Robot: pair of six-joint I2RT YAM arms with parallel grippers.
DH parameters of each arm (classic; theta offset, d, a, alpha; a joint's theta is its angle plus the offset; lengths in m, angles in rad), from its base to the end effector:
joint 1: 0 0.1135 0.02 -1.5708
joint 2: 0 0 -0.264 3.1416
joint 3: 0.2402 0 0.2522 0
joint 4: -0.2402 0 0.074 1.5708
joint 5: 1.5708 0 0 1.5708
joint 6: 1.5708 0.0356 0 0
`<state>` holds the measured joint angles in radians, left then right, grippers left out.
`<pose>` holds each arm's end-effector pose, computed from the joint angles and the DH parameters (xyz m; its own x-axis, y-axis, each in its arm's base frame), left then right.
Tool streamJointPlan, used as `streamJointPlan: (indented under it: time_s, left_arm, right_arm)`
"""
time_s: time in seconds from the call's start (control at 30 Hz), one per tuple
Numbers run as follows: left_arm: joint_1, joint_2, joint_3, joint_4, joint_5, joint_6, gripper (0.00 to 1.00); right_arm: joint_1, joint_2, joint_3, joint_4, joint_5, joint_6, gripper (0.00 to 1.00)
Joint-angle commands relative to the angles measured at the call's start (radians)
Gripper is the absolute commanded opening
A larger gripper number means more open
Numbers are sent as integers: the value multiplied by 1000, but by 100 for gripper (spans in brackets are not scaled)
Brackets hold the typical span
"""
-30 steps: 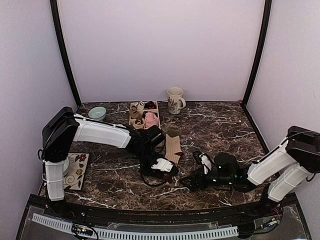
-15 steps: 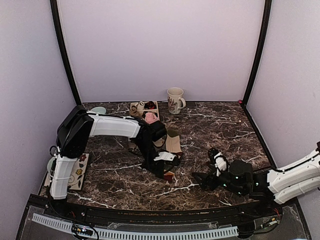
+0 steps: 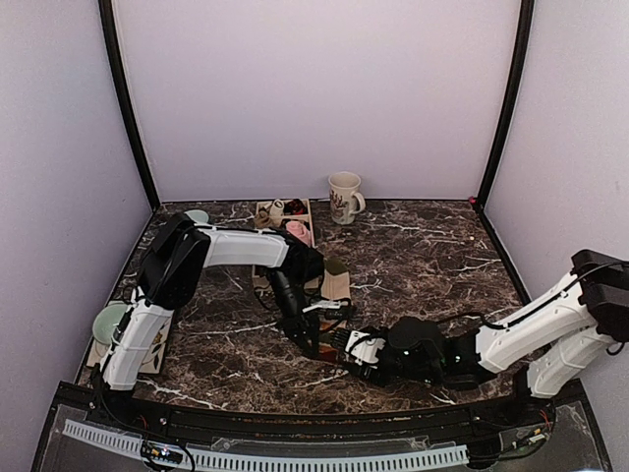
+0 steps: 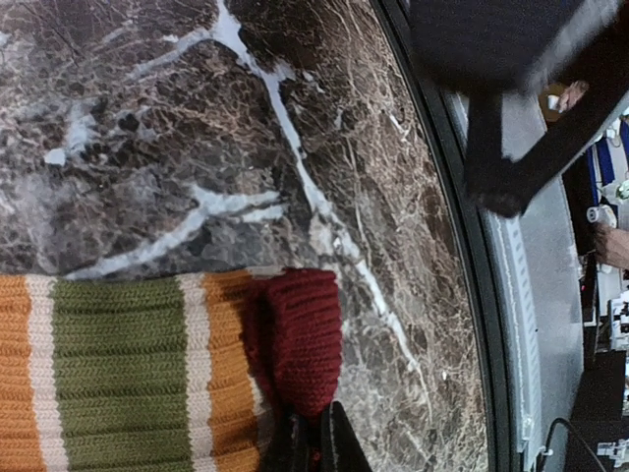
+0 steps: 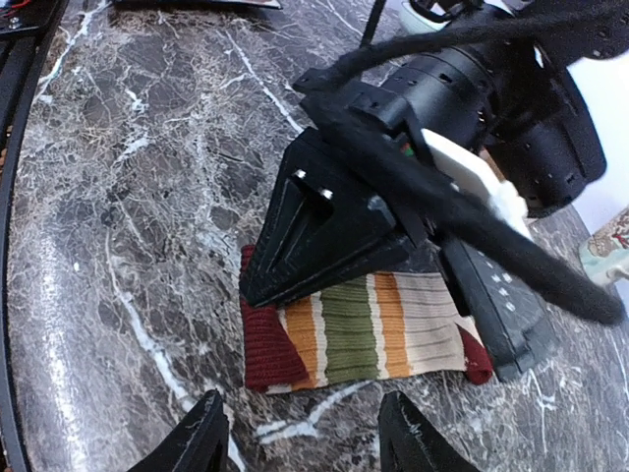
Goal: Roll the socks
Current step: Pick up the sock from the center of the board.
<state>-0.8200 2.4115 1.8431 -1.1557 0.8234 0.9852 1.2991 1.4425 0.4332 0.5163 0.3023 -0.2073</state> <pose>0.2814 -0.3399 0.1112 -0.0221 0.8541 -0.5197 0.7943 -0.3006 -0.5279 0.0807 0.2501 0.1488 0.0505 -0.5509 -0.8331 -0.8572 0.4041 -0.3192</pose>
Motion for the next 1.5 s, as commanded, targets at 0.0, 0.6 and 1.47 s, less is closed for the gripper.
streamJointPlan:
  time_s: [0.0, 0.6, 1.47]
  left_arm:
    - [-6, 77, 14, -125, -41, 20, 5]
    - [2, 85, 20, -116, -43, 8, 5]
    - [15, 36, -5, -105, -43, -3, 6]
  right_arm:
    - [11, 114, 70, 89, -59, -167, 51]
    - [8, 339, 147, 182, -151, -174, 41]
    - [-70, 408, 105, 138, -213, 62, 13]
